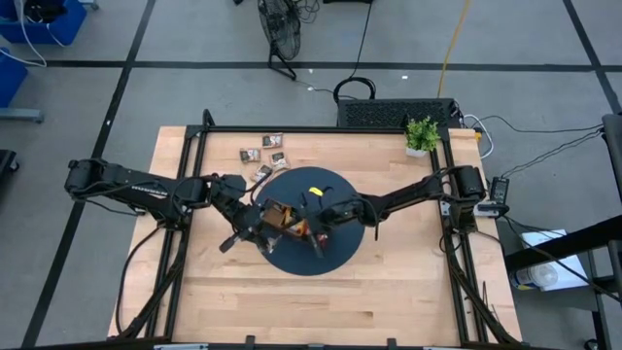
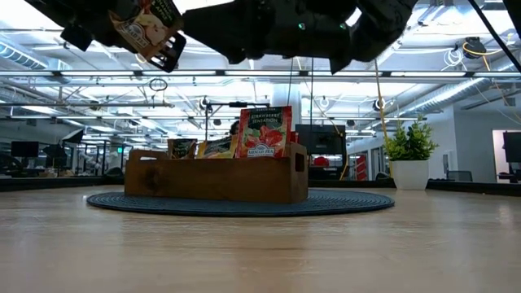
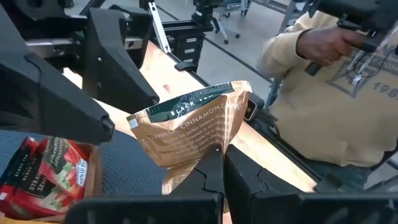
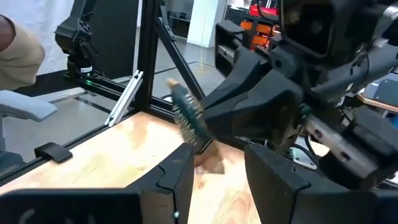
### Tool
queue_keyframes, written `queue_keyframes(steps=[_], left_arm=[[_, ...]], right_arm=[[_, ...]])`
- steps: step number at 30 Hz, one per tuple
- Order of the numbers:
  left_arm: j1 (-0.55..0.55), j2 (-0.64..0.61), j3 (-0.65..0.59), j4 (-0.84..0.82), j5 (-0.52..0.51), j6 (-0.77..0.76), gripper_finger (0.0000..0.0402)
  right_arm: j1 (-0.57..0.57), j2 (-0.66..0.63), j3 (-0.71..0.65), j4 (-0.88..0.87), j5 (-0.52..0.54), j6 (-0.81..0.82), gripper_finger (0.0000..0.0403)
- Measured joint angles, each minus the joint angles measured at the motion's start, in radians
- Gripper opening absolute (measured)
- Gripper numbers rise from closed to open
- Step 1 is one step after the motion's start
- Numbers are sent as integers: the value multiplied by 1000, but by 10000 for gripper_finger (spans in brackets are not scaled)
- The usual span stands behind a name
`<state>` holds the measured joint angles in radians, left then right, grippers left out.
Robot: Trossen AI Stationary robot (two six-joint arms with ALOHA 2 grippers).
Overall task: Pick & Place Tea
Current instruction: Put the brown tea bag into the left section of the wooden organizer
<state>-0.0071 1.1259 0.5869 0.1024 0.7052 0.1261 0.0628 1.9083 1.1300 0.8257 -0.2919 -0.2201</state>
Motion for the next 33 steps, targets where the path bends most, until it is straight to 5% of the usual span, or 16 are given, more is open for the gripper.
queue_keyframes(steps=[11, 18, 22, 33], left_arm=[[1, 0, 0, -3, -8, -1, 9], [0, 0, 0, -30, -70, -11, 10], [0, 0, 0, -31, -106, -25, 22], [3, -38, 0, -69, -184, -79, 4]], right_arm=[[0, 0, 124, -262, -2, -66, 107], [16, 0, 124, -256, -37, -161, 14], [39, 0, 124, -257, -37, -206, 2], [134, -60, 124, -485, 542, -230, 0]])
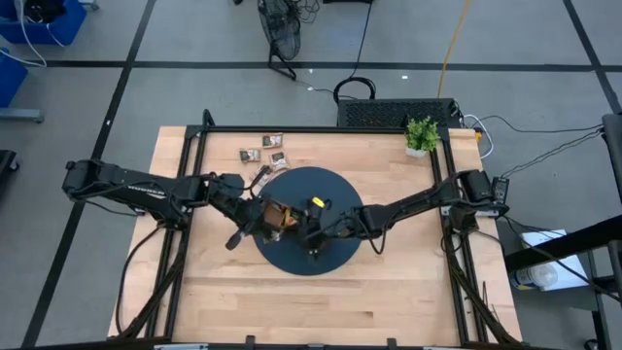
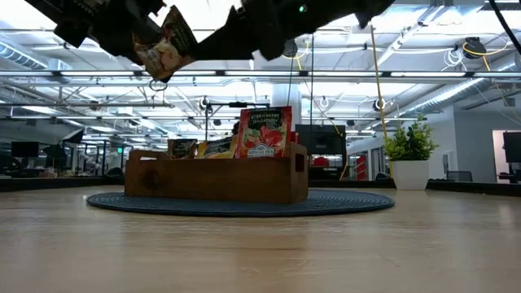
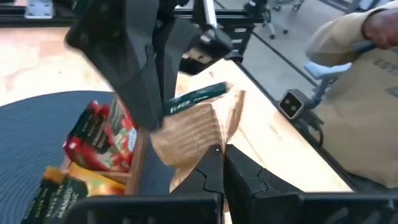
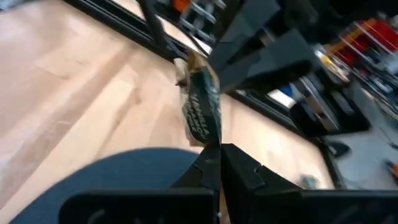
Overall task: Pick & Place Tea
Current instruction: Put the brown tea bag into the left section of the wooden organizer
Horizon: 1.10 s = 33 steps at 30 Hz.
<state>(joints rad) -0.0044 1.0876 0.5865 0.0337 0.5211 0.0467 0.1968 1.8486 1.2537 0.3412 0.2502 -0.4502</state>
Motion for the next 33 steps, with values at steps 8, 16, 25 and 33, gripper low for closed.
queue_keyframes(steps=[8, 16, 25, 33], left_arm=[[-3, -10, 1, 42, -43, 3, 44], [-11, -9, 1, 51, -46, 21, 60], [-12, -9, 1, 50, -47, 23, 60], [-11, -9, 1, 51, -51, 20, 61]], right_arm=[[41, -29, 0, -18, 43, 22, 0], [29, -29, 0, -9, 12, 16, 0], [27, -29, 0, 13, 6, -6, 0], [27, -29, 0, 14, 6, -8, 0]])
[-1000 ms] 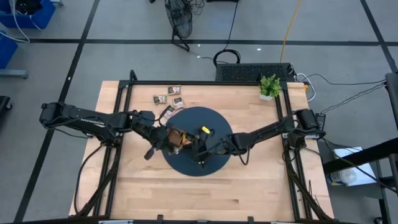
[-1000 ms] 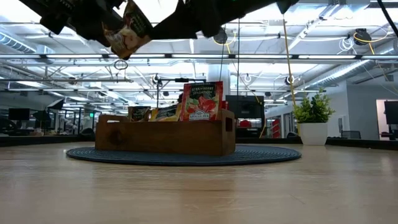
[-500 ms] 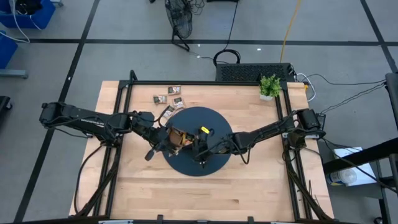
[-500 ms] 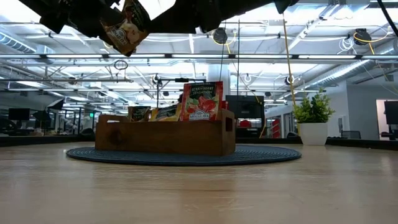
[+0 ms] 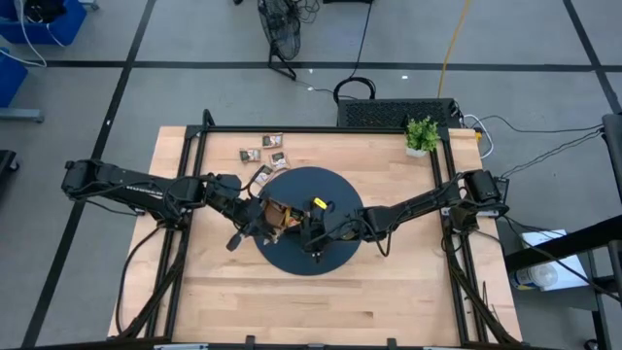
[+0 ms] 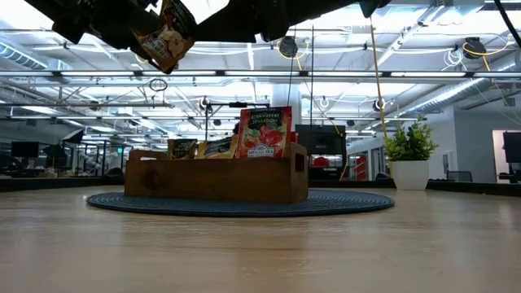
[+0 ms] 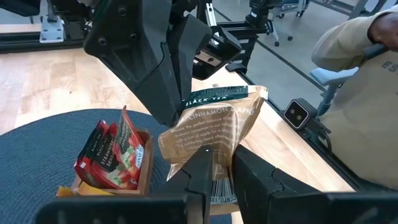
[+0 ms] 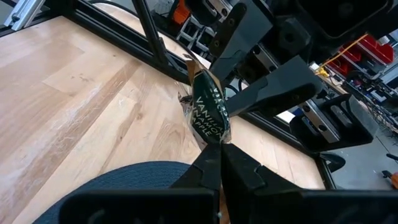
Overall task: Pick & Place Tea
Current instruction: Put the brown tea bag into the left section of the wooden organizer
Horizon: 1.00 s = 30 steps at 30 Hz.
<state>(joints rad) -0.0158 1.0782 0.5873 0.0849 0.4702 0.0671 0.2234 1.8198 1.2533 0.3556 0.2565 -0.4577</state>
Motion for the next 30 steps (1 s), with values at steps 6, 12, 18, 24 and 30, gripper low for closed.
queue_keyframes(steps=[6, 12, 18, 24, 30], left_arm=[[0, 0, 0, 1, -1, -22, 83], [0, 0, 0, 3, -34, -26, 164], [0, 0, 0, 4, -34, -25, 241], [0, 0, 2, 0, -41, -24, 288], [3, 0, 24, -13, -130, -28, 310]], right_arm=[[0, 0, 0, -1, 0, 0, 0], [-1, 0, 0, -2, 1, 3, 0], [-1, 0, 0, -33, 5, 50, 0], [-1, 0, -1, -56, 58, 79, 0], [2, 0, -1, -57, 149, 105, 0]])
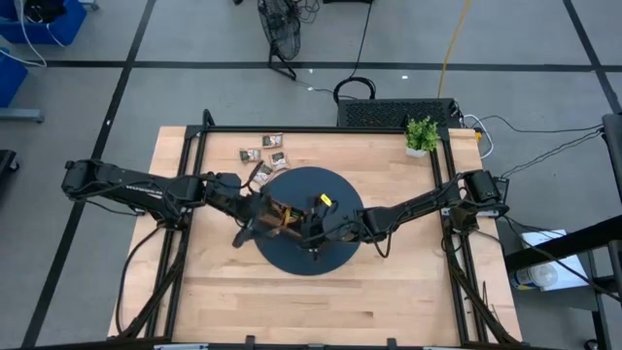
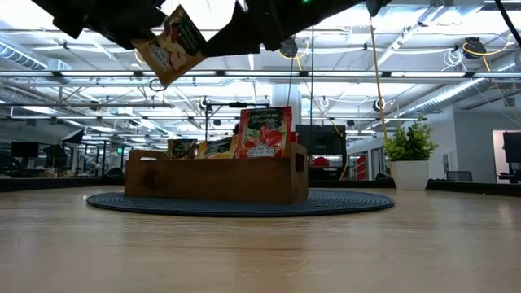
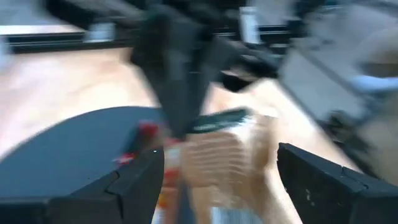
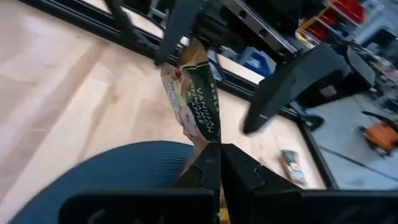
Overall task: Pick & Place Tea
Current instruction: Put the brown tea bag into the left section of the wooden organizer
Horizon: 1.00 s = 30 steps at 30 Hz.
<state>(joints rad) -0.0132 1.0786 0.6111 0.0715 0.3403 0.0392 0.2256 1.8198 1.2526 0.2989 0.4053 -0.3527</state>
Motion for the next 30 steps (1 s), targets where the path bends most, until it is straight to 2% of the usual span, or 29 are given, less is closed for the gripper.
queue_keyframes(steps=[5, 8, 11, 16, 20, 30], left_arm=[[0, 0, 56, -87, -295, -19, 311], [1, 0, 114, -190, -395, -21, 308], [0, 0, 166, -268, -420, -21, 310], [0, 0, 201, -361, -420, 17, 312], [0, 1, 212, -444, -420, 35, 312], [0, 55, 259, -455, -421, 44, 312]], right_arm=[[-13, 0, 0, 4, 43, 39, 0], [-37, 0, 0, -14, 36, 80, 0], [-64, 0, 0, -36, 22, 106, 0], [-96, 0, 0, -34, -70, 145, 0], [-106, 0, 0, -34, -71, 151, 0], [-113, 0, 0, -36, -71, 162, 0]])
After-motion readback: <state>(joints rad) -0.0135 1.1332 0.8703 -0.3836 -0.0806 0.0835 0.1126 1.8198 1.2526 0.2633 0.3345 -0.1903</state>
